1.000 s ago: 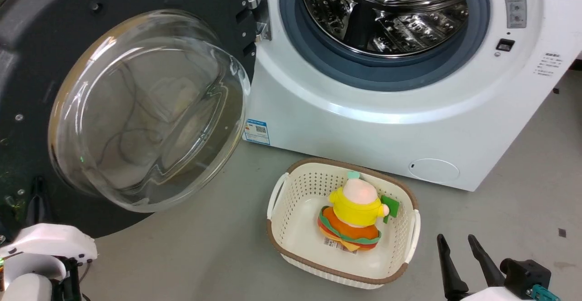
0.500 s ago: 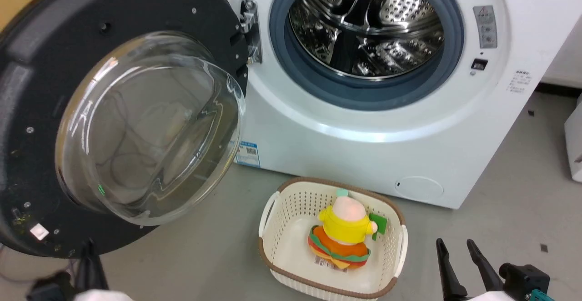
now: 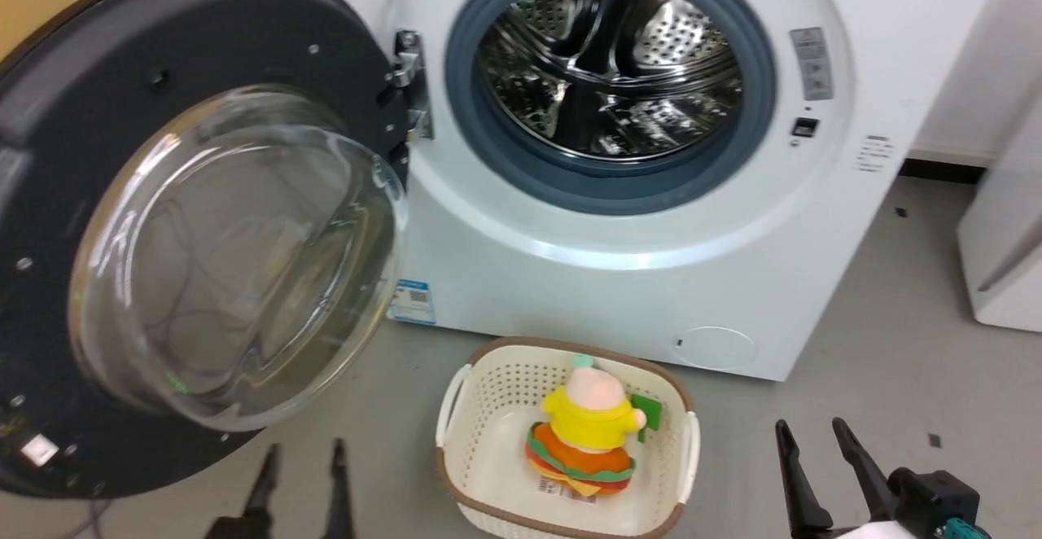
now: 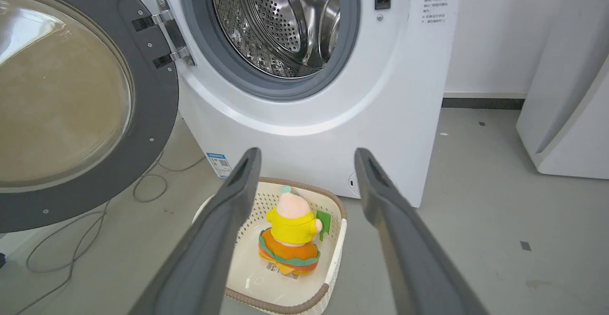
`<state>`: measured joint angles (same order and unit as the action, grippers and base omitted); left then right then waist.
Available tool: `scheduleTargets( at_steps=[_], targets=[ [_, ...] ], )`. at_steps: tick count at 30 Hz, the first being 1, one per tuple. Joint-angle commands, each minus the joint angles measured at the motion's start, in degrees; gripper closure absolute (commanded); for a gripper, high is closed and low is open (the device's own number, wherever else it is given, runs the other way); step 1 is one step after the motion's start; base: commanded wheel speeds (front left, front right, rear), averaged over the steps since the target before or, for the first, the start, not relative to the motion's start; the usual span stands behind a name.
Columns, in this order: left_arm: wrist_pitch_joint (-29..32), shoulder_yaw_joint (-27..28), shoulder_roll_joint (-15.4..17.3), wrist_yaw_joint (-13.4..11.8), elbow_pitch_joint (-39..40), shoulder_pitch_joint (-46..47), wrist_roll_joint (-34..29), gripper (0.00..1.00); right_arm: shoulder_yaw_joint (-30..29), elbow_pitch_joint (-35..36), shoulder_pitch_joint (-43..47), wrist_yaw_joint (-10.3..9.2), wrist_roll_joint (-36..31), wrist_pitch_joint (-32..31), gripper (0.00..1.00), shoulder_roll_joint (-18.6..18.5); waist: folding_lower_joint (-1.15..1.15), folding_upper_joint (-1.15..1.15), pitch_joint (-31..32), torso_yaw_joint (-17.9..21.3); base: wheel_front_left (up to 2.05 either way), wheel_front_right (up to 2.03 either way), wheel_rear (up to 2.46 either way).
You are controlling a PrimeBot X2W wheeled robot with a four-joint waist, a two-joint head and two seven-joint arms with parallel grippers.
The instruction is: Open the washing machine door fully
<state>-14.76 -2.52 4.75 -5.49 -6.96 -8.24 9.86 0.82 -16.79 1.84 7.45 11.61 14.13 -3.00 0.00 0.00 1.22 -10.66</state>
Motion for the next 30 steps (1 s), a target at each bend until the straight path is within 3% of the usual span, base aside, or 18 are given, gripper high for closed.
scheduleTargets(
  at_steps=[1,11,16,24,25,30],
  targets=[
    [-0.2,-0.8,-0.1,0.5,0.2,0.3,-0.8,0.0,0.1,0.6,0.5,0.03,-0.6,-0.1,0.0,0.1,0.0,0.0,0.3,1.3,0.0,0.0,0.0],
    [-0.2,-4.9,-0.5,2.2,-1.3,3.4,-2.8,0.0,-0.9,4.7,1.3,0.03,-4.0,-2.0,0.0,0.1,0.0,0.0,0.1,8.6,0.0,0.0,0.0],
    [-0.2,-5.1,-0.8,1.7,-2.4,3.9,-2.7,0.0,-0.5,6.0,2.1,0.03,-4.1,-2.9,0.0,0.1,0.0,0.0,0.2,11.7,0.0,0.0,0.0],
    [-0.2,-4.8,-1.0,1.1,-3.4,3.5,-2.1,0.0,0.4,6.7,2.6,0.03,-3.5,-3.5,0.0,0.1,0.0,0.0,0.5,12.5,0.0,0.0,0.0],
    [0.0,-4.9,-0.8,1.4,-3.3,3.3,-2.3,1.0,0.4,6.4,2.0,0.0,-3.5,-3.5,1.0,0.0,0.0,0.0,0.5,12.5,0.0,0.0,0.0],
    [0.3,-4.8,-0.7,1.5,-3.2,3.4,-2.4,1.0,0.3,6.5,2.0,-0.01,-3.6,-3.6,1.0,0.0,0.0,0.0,0.5,12.4,0.0,0.0,0.0]
  ],
)
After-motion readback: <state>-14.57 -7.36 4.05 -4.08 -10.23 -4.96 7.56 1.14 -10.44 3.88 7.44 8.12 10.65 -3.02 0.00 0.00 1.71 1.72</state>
